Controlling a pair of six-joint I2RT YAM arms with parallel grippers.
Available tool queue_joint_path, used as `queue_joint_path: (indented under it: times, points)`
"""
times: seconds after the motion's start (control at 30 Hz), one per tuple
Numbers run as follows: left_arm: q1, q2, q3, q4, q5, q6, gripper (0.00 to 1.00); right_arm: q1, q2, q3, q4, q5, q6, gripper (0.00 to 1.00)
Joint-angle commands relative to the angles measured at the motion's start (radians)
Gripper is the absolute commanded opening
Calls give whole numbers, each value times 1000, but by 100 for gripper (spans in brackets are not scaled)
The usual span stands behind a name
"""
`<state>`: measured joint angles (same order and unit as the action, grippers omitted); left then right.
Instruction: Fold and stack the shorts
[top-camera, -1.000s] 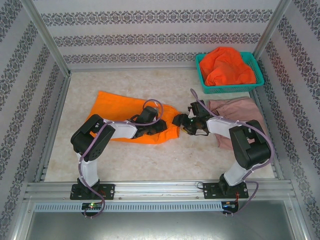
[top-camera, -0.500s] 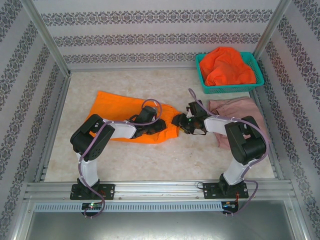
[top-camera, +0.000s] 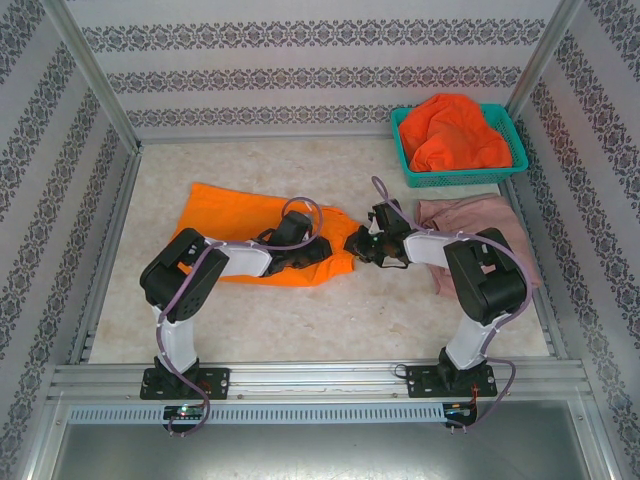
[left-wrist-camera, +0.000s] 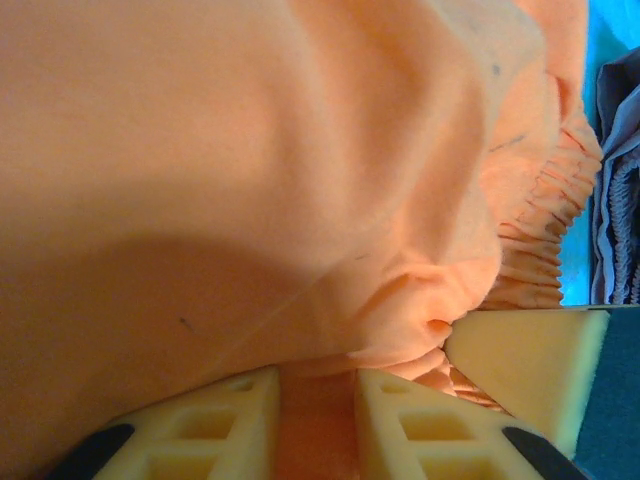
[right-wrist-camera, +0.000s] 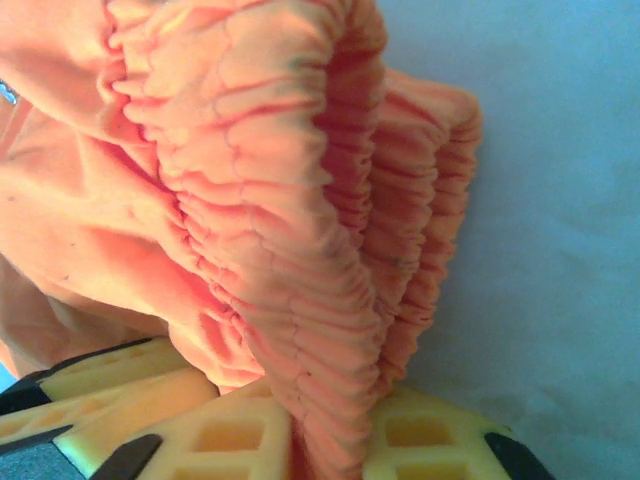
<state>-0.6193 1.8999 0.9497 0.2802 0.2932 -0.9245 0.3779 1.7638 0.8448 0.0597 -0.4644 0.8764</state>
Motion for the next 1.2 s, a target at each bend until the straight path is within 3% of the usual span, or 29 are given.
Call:
queue_joint_path:
  times: [0.0,0.07,0.33,0.5,0.77,1.17]
  points:
    - [13,-76,-20,-52,-42,27,33,13,-1,27,-80,68,-72,5]
    - [19,-149,-21,-86,-68,55,41,4,-35,28,-141,109,-120,0]
    - [69,-468,-52,-253,-180,157,80,-65,-210,145,-572,256,-385,0]
    - [115,-600,-104,-311,-205,180,92,-155,-319,227,-778,284,-530,0]
    - [152,-714,-184,-347,-217,187,100,-248,-329,447,-1085,400,-746,0]
    - [173,-763,-265,-344,-194,169,100,-263,-252,781,-1284,509,-807,0]
